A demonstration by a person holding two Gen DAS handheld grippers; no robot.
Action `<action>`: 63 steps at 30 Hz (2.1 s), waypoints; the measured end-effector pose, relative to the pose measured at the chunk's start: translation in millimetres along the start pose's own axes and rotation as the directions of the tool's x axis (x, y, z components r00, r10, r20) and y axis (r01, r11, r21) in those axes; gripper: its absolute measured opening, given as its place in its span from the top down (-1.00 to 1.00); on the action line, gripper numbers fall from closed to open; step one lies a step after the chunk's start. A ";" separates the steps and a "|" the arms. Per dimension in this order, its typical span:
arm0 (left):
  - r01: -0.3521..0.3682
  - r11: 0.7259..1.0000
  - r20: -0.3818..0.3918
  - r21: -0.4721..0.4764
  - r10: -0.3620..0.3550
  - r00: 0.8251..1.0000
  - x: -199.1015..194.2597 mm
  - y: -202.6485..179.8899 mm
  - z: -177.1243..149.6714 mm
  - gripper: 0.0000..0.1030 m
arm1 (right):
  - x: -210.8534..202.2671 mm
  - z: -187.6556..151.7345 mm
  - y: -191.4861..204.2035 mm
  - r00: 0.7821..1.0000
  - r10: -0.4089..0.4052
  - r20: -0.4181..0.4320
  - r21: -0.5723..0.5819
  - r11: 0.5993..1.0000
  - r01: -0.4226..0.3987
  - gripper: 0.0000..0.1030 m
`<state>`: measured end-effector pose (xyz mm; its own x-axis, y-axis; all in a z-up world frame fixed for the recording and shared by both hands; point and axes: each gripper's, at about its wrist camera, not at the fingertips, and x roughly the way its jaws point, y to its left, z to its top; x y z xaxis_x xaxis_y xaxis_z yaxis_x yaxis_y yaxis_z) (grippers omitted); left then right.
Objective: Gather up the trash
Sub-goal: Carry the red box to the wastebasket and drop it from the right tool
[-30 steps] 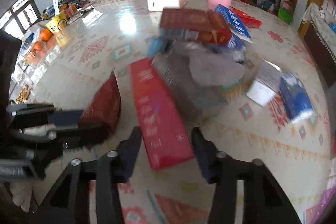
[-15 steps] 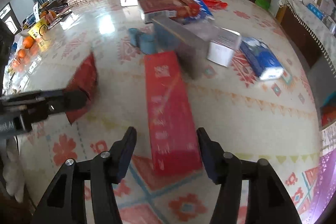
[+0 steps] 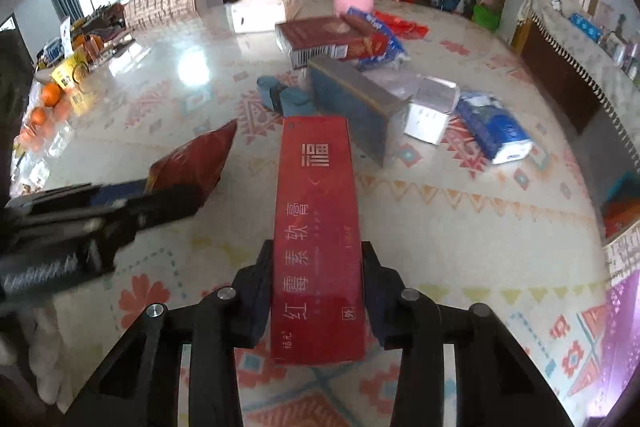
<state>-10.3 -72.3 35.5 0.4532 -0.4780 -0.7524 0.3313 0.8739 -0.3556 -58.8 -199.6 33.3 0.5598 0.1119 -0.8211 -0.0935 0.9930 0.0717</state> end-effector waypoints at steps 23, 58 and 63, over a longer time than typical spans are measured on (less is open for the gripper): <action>-0.146 0.974 0.062 0.171 0.138 0.989 -16.8 -57.6 -24.9 0.30 | -116.2 -99.4 -93.5 0.983 -0.082 0.162 0.264 0.964 0.037 0.15; 0.191 0.887 -0.089 0.422 -0.169 0.982 9.3 -306.3 -21.5 0.31 | -195.1 -170.4 -243.4 0.938 -0.164 0.304 0.465 0.885 0.004 0.15; 0.243 0.852 -0.125 0.464 -0.208 0.970 30.6 -360.6 -10.0 0.31 | -208.1 -177.5 -283.5 0.928 -0.227 0.297 0.522 0.852 0.041 0.15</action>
<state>-124.2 -401.2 135.2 0.2668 -0.6347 -0.7252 0.7762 0.5875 -0.2286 -295.0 -510.9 83.4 0.7849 -0.1104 -0.6097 0.3733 0.8696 0.3232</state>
